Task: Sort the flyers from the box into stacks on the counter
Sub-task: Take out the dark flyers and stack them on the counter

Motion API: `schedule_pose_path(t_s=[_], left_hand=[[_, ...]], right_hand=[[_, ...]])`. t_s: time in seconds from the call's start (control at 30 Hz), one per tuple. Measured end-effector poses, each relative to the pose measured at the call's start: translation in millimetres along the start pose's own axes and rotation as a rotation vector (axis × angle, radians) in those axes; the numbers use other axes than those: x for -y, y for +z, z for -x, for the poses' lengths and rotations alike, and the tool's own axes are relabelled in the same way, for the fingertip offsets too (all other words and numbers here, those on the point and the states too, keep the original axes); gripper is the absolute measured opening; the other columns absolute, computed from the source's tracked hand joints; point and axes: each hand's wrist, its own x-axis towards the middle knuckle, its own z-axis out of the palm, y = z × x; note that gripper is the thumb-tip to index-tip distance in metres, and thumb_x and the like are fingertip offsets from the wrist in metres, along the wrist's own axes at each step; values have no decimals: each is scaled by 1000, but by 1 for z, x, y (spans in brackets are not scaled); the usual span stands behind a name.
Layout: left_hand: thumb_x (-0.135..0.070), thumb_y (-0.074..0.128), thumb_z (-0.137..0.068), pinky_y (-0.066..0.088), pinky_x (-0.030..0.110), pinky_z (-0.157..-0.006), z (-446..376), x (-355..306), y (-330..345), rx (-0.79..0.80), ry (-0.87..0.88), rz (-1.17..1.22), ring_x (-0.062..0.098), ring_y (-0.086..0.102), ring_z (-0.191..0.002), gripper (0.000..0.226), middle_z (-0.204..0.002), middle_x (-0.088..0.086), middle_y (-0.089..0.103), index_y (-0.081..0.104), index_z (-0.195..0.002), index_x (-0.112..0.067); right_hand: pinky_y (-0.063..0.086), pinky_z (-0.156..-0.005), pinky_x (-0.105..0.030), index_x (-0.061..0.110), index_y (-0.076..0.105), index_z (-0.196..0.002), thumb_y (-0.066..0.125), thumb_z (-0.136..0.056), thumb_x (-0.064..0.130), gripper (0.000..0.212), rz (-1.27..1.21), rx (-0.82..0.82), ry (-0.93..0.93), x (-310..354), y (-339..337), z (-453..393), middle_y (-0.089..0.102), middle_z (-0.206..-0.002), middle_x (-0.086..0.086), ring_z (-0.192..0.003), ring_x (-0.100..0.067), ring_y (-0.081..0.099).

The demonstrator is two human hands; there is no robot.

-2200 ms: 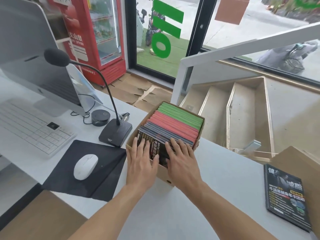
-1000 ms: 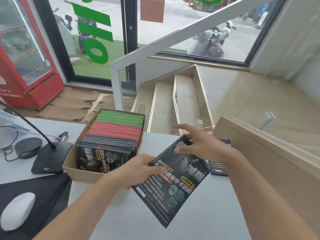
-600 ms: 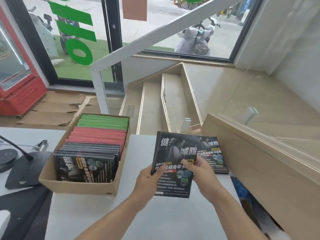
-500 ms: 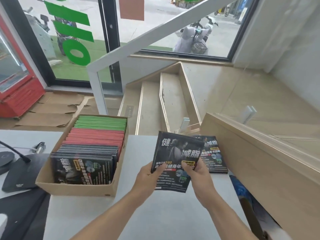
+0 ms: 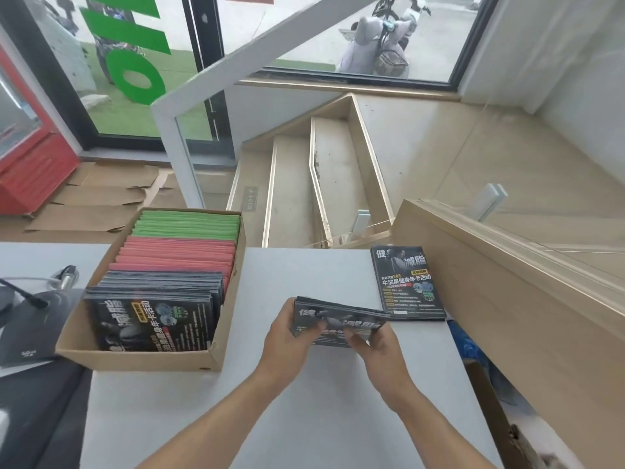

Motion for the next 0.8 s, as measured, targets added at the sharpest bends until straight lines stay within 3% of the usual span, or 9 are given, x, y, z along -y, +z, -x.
schedule_pose_path(t_s=[0.13, 0.3, 0.47, 0.57, 0.67, 0.8], left_hand=[[-17, 66, -98, 44, 9, -86, 5, 2, 4, -18, 10, 8, 0, 66, -107, 22, -105, -14, 76, 62, -119, -21], [-22, 61, -101, 44, 16, -93, 1, 14, 1, 4, 5, -68, 4, 64, -112, 19, -112, -13, 75, 67, -118, -21], [-30, 60, -101, 50, 10, -64, -22, -1, 20, -77, -50, -123, -2, 70, -83, 11, -93, -18, 75, 60, -111, -34], [-32, 61, -101, 51, 13, -60, -59, -18, 48, -83, -88, -135, 2, 70, -82, 14, -101, -11, 71, 53, -112, -29], [-28, 62, -99, 60, 34, -76, -96, -19, 84, -11, -190, -208, 11, 69, -90, 29, -105, -7, 63, 44, -121, -29], [-17, 66, -92, 59, 31, -76, -127, -8, 130, 111, -302, -258, 12, 67, -95, 34, -109, -5, 65, 50, -120, -24]], right_hand=[[46, -108, -45, 17, 61, -128, 62, -100, 8, 29, 35, 52, -15, 6, 3, -2, 71, -125, 3, -123, -15, 63], [43, -111, -48, 23, 55, -137, 55, -103, 10, 37, 69, 61, 14, -8, 2, -3, 67, -132, 5, -126, -15, 60], [57, -89, -30, 35, 54, -129, 54, -105, 15, 31, 80, 39, 89, 2, -11, -16, 71, -118, 13, -112, -11, 67], [60, -73, -25, 32, 54, -121, 56, -104, 19, 21, 98, -58, 111, 25, -39, -44, 71, -111, 11, -99, -7, 71], [55, -58, -22, 27, 47, -118, 56, -104, 21, 18, 184, -240, 139, 40, -70, -77, 66, -106, 7, -88, -9, 71], [43, -60, -23, 25, 45, -129, 55, -101, 13, 32, 396, -414, 185, 37, -103, -121, 62, -109, 7, -87, -6, 61]])
